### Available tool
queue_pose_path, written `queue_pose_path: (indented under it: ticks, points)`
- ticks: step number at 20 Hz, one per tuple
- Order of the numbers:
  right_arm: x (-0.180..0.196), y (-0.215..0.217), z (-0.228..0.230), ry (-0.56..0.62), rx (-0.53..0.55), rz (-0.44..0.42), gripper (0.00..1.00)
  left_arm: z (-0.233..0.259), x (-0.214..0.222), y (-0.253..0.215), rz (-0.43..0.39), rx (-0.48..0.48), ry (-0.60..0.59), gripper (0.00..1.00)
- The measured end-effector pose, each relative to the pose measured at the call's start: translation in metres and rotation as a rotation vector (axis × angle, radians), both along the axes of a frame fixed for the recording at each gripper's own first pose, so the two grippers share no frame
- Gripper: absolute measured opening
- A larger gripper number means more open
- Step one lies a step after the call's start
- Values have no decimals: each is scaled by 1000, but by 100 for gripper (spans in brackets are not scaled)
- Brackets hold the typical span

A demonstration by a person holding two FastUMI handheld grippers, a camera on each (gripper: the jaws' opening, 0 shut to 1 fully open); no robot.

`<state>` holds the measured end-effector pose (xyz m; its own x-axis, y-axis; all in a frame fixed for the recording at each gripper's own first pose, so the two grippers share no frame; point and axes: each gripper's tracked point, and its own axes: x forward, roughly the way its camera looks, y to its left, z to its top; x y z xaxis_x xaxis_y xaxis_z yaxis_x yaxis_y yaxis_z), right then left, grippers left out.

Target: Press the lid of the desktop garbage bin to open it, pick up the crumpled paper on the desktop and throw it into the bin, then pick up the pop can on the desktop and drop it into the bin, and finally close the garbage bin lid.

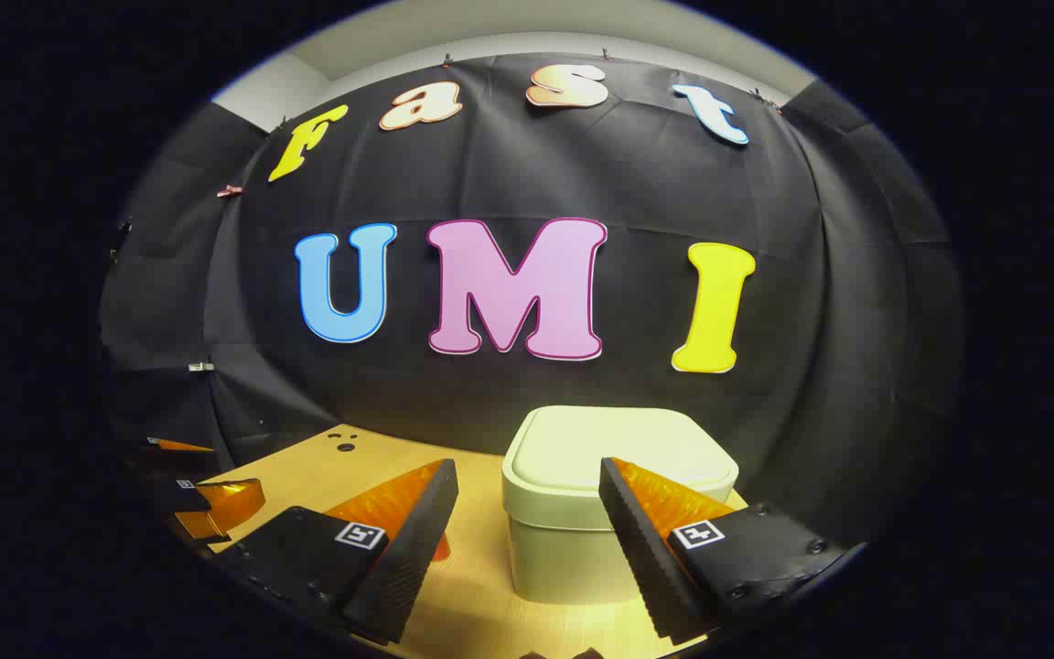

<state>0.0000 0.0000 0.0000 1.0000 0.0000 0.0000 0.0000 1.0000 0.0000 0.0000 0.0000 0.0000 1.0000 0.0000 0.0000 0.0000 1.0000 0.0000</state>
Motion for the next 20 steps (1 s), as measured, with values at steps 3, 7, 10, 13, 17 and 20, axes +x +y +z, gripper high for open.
queue_pose_path:
  ticks: [3,7,10,13,17,20]
  points:
    - [1,-1,-2,17,0,-37,98,3,9,0,-33,-5,7,96]
    - [-9,3,-11,62,13,-60,97,-1,14,7,-50,-26,11,96]
    - [-20,-4,-12,68,-4,-103,98,-7,13,11,-68,-45,19,96]
    - [-25,-1,-14,75,4,-120,98,-17,14,14,-92,-41,38,96]
    - [-30,8,-20,96,-15,-111,98,-22,15,20,-110,-39,52,96]
    - [-34,8,-18,92,-25,-121,98,-28,18,22,-118,-44,67,96]
